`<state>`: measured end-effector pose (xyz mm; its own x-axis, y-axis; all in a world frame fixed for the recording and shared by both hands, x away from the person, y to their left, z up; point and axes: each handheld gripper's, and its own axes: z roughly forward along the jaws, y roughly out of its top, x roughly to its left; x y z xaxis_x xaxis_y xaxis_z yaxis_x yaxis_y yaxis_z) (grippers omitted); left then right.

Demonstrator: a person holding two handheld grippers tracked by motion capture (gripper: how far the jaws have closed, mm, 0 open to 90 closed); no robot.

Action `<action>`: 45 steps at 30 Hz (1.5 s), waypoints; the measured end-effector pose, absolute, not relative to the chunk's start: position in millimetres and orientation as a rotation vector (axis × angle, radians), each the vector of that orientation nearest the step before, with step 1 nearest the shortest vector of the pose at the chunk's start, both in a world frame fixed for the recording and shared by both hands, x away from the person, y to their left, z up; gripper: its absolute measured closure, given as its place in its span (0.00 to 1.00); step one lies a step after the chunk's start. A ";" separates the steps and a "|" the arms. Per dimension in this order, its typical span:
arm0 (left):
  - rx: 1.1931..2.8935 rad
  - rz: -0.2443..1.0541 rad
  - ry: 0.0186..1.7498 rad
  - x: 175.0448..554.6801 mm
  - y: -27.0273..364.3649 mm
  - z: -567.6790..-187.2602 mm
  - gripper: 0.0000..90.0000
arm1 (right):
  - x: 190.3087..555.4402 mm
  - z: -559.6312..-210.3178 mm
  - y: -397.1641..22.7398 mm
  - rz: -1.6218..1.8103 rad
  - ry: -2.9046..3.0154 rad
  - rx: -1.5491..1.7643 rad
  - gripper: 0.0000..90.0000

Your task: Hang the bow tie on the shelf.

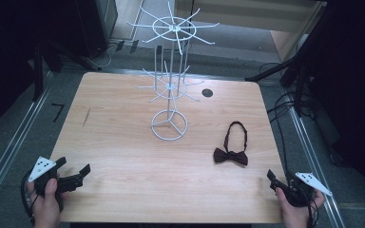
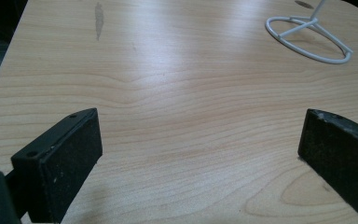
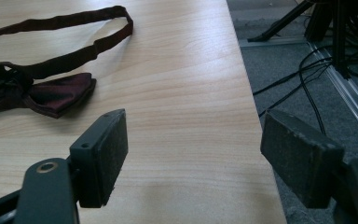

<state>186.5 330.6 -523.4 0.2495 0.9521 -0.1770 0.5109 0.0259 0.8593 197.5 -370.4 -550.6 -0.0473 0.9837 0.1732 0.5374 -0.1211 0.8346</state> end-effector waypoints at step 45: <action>1.598 0.600 1.366 184.8 333.4 -523.5 0.00 | 330.8 -478.4 -249.6 0.628 2.224 1.898 0.00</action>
<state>184.8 333.4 -523.5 0.2655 0.9445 -0.1937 0.4961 0.0384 0.8674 330.8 -249.6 -478.4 -0.1873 0.9703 0.1531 0.9071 0.1110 0.4061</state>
